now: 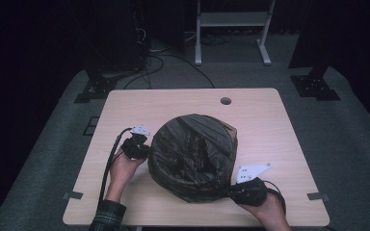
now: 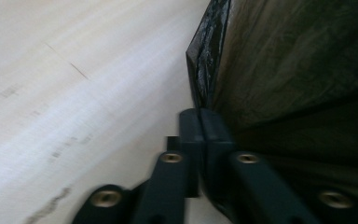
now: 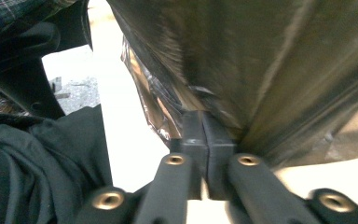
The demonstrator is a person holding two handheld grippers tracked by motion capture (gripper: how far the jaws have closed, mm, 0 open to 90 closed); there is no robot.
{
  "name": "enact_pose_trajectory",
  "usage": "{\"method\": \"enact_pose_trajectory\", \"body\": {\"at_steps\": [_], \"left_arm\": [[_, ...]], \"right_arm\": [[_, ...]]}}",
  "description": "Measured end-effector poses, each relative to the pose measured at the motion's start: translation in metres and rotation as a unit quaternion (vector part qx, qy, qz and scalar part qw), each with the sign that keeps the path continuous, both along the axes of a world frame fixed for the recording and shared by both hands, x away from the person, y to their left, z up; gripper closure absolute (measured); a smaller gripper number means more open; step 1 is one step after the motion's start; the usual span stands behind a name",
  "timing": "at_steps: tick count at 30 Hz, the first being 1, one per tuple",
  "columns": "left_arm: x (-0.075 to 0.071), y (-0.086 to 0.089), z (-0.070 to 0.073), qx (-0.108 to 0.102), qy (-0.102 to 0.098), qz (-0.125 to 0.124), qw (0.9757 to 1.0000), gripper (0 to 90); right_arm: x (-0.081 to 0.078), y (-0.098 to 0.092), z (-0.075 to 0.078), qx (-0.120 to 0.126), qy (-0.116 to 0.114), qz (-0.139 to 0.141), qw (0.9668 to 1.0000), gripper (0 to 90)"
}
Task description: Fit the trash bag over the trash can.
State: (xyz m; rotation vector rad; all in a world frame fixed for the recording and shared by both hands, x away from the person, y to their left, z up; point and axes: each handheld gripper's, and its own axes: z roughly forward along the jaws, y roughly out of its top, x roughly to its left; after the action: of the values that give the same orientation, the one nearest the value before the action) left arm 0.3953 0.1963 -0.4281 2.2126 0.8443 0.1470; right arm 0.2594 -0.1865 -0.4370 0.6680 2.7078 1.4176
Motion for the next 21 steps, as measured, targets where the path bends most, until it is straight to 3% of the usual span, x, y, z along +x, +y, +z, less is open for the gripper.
{"method": "enact_pose_trajectory", "body": {"at_steps": [4,10,16,19,21], "left_arm": [[-0.005,0.01,0.011,-0.019,-0.024,0.01,0.9995,66.5],[-0.016,0.026,0.028,-0.042,-0.054,0.017,0.9975,40.5],[-0.031,0.039,0.037,-0.038,-0.069,0.011,0.9968,13.2],[-0.039,0.044,0.037,-0.03,-0.076,0.001,0.9967,2.0],[-0.046,0.048,0.035,-0.03,-0.078,-0.007,0.9965,0.0]], "right_arm": [[-0.003,-0.004,0.007,0.011,-0.013,-0.01,0.9998,59.8],[-0.008,-0.014,0.026,0.035,-0.035,-0.018,0.9986,41.4],[-0.015,-0.031,0.048,0.058,-0.049,-0.03,0.9967,13.6],[-0.017,-0.038,0.058,0.06,-0.068,-0.045,0.9949,9.7],[-0.017,-0.041,0.065,0.059,-0.078,-0.059,0.9935,9.7]]}}
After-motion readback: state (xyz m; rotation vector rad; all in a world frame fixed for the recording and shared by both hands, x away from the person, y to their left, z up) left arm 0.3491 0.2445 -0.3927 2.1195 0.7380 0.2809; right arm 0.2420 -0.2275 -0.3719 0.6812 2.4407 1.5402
